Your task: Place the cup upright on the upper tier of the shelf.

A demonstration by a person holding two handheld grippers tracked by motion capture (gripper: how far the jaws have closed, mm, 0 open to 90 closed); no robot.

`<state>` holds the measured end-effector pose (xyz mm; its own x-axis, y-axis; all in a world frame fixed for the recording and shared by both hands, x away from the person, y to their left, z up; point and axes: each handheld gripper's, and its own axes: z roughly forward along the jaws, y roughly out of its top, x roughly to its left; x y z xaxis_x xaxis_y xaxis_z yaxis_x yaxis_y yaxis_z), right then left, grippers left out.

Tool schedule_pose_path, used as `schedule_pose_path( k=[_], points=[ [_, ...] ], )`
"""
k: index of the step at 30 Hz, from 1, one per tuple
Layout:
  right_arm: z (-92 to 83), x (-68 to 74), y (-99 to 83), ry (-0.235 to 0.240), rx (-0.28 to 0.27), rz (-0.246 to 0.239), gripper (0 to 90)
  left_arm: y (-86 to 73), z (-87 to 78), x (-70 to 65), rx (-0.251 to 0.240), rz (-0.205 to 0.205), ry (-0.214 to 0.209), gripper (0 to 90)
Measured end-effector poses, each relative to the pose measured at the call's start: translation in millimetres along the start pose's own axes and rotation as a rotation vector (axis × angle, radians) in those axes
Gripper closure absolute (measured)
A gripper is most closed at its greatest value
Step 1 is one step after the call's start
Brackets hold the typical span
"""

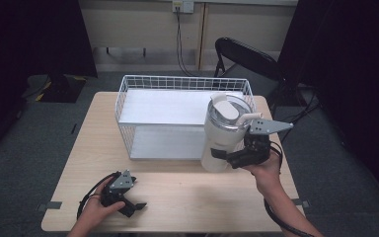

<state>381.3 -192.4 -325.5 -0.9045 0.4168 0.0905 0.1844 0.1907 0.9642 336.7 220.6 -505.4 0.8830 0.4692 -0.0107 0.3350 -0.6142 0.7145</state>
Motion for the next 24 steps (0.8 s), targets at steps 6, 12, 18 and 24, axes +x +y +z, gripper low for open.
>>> schedule_pose_path(
  k=[6,12,18,24],
  points=[
    [0.8,-2.4,11.7,-0.007,0.011,-0.003,10.2,0.0,0.0,0.0,0.0,0.0,0.0,0.0],
    [3.0,-5.3,25.3,-0.012,0.002,-0.006,10.2,0.0,0.0,0.0,0.0,0.0,0.0,0.0],
    [7.4,-6.8,38.4,-0.019,0.004,-0.007,10.2,0.0,0.0,0.0,0.0,0.0,0.0,0.0],
    [13.2,-7.5,50.4,-0.021,0.013,-0.011,10.2,0.0,0.0,0.0,0.0,0.0,0.0,0.0]
  ],
)
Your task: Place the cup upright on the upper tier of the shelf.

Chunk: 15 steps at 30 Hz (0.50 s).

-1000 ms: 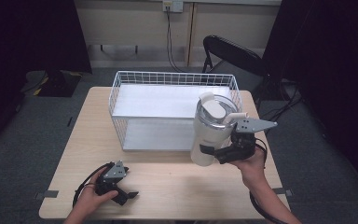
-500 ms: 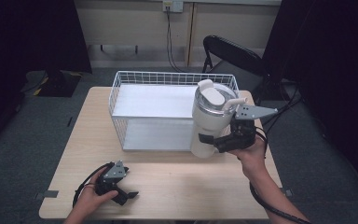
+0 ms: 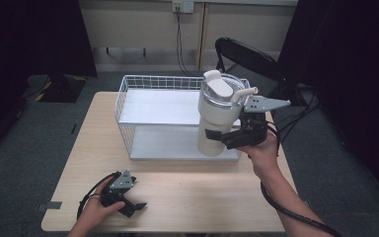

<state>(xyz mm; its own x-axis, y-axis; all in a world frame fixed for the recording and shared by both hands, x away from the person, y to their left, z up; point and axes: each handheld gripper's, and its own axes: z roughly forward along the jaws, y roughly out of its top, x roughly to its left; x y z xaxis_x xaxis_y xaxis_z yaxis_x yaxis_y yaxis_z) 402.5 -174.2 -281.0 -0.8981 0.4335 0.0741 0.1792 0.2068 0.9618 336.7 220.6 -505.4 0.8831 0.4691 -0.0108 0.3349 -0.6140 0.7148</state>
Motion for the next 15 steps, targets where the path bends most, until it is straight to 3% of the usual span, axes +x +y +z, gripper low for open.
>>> schedule_pose_path(
  k=[15],
  points=[
    [8.7,-4.9,30.1,-0.017,0.005,0.008,10.2,0.0,0.1,-0.1,-0.004,-0.002,0.002,0.0]
  ],
)
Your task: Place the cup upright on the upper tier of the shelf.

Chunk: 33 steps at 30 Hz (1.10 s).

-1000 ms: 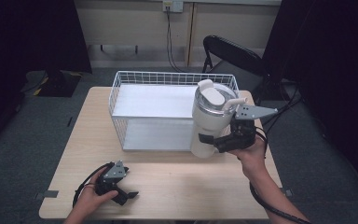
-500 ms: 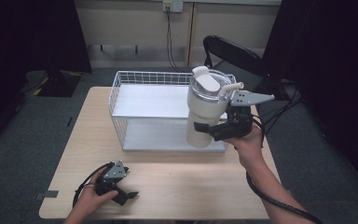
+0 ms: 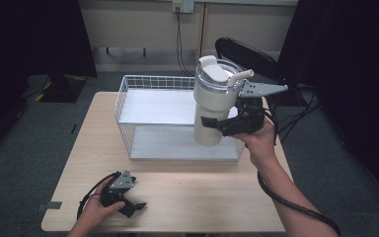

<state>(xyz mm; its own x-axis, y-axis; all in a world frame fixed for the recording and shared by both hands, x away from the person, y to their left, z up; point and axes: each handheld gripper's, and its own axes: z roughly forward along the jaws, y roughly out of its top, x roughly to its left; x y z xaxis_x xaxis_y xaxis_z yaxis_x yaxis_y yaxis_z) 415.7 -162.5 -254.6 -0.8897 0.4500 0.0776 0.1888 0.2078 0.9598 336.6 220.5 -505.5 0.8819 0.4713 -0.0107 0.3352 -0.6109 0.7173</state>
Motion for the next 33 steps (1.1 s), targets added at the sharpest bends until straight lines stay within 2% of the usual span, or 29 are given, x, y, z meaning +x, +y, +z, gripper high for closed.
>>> schedule_pose_path(
  k=[8,24,33],
  points=[
    [4.0,-3.3,10.4,-0.003,0.0,0.013,10.2,0.0,0.0,0.0,0.0,0.0,0.0,0.0],
    [17.2,-11.4,33.2,-0.044,-0.004,0.01,10.2,0.1,-0.2,0.0,0.001,0.0,-0.002,0.0],
    [28.2,-17.3,36.9,-0.068,0.001,0.008,10.2,0.1,-0.3,0.1,0.003,0.0,-0.004,0.0]
  ],
)
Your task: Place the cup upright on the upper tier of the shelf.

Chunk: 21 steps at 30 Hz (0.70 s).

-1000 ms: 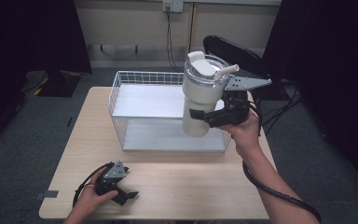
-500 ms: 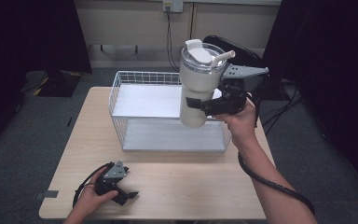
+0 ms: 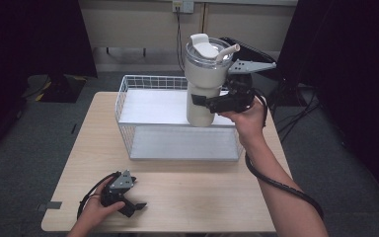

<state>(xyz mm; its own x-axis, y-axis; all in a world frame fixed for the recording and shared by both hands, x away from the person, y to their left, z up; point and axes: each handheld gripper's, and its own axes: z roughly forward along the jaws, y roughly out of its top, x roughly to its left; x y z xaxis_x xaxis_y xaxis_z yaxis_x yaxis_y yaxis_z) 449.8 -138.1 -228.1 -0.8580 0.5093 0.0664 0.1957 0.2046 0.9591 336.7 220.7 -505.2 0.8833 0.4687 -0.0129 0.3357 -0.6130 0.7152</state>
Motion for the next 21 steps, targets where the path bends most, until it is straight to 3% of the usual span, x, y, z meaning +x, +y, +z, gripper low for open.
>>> schedule_pose_path(
  k=[21],
  points=[
    [21.8,-19.5,2.3,-0.042,0.004,0.003,10.3,0.0,0.0,0.0,0.0,0.0,0.0,0.0]
  ],
)
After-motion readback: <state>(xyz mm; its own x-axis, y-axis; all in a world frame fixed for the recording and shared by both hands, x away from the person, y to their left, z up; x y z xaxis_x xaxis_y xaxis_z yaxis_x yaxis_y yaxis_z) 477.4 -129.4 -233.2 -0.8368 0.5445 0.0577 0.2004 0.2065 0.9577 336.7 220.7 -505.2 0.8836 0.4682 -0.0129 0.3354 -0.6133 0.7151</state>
